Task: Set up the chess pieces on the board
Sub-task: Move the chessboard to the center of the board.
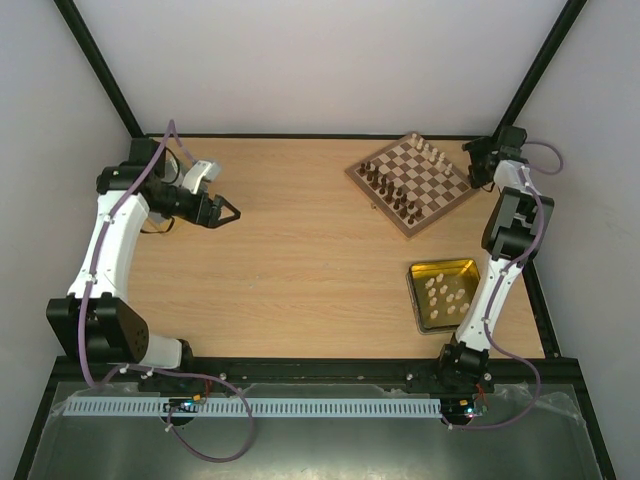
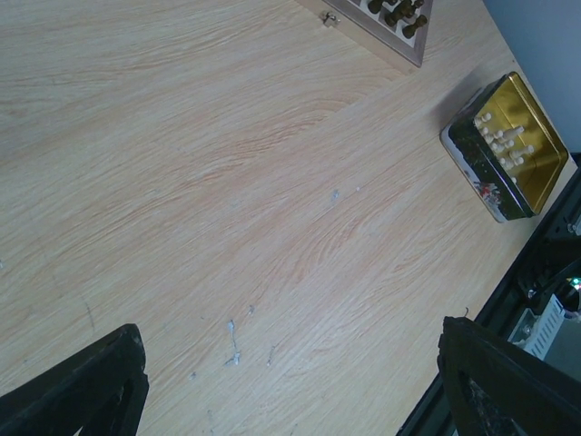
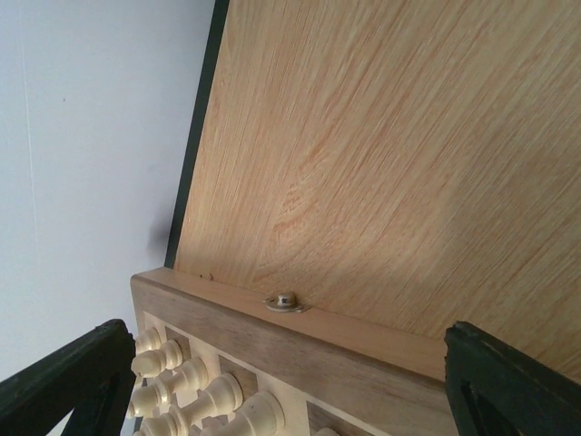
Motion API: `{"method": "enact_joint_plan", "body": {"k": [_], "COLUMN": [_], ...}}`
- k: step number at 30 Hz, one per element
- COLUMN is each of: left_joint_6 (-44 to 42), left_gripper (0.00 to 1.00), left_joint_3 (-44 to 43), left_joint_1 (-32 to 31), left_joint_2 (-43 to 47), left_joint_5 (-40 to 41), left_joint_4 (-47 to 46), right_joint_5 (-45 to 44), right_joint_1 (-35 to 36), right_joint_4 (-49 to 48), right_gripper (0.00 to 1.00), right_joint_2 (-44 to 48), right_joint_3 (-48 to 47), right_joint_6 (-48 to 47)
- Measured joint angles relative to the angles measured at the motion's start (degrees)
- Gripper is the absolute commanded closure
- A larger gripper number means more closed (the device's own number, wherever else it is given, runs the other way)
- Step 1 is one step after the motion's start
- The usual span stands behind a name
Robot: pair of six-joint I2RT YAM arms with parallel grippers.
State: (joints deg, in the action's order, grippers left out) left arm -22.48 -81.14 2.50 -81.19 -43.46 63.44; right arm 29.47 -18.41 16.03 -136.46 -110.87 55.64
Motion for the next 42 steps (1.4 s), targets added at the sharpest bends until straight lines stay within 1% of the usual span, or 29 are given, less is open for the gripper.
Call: {"method": "enact_joint_plan", "body": {"k": [7,13,17,21,29,33,38,42], "left_joint_6": [0.0,0.0,0.0,-0.1,-0.1,-0.1,0.2,1.3], "left_gripper": [0.13,0.13,0.13,0.13,0.13,0.13,0.13,0.16], "left_joint_3": [2.2,3.0,4.3,6.2,8.3,8.4,8.9,9.0], "left_joint_1": [0.0,-0.1,-0.1,-0.1,-0.1,-0.1,-0.1,-0.1], "left_joint_2": [0.7,0.8,0.8,0.8,0.3,-1.0,-3.0,-4.6], "left_joint_5": [0.3,0.5,0.4,0.4,0.4,0.4,0.2,0.2], "left_joint_4": [-0.6,-1.2,-2.0,-3.1,-5.8,-7.5,-9.5,-11.5], "right_joint_5": [1.7,3.3,4.3,5.3,6.7,7.8,8.8,8.7], "right_joint_1": [-0.4,-0.7,-0.3,1.0,6.6,8.1,8.3,8.3], "right_joint_4": [-0.2,-1.2,-3.9,-6.9,-10.4,-13.8,-17.6,-18.1], "right_gripper": [0.09,0.09,0.09,0.09,0.09,0.09,0.09,0.16], "right_joint_2": [-3.4,-3.4,-0.3,3.9,9.8,13.6,16.2,17.0], "right_joint_3": [-3.7,-2.9,3.0,11.1,22.6,29.6,34.8,36.1], "right_joint_6": [-0.3,-1.3,-2.2,-2.6,-3.3,-2.0,0.6,1.6]}}
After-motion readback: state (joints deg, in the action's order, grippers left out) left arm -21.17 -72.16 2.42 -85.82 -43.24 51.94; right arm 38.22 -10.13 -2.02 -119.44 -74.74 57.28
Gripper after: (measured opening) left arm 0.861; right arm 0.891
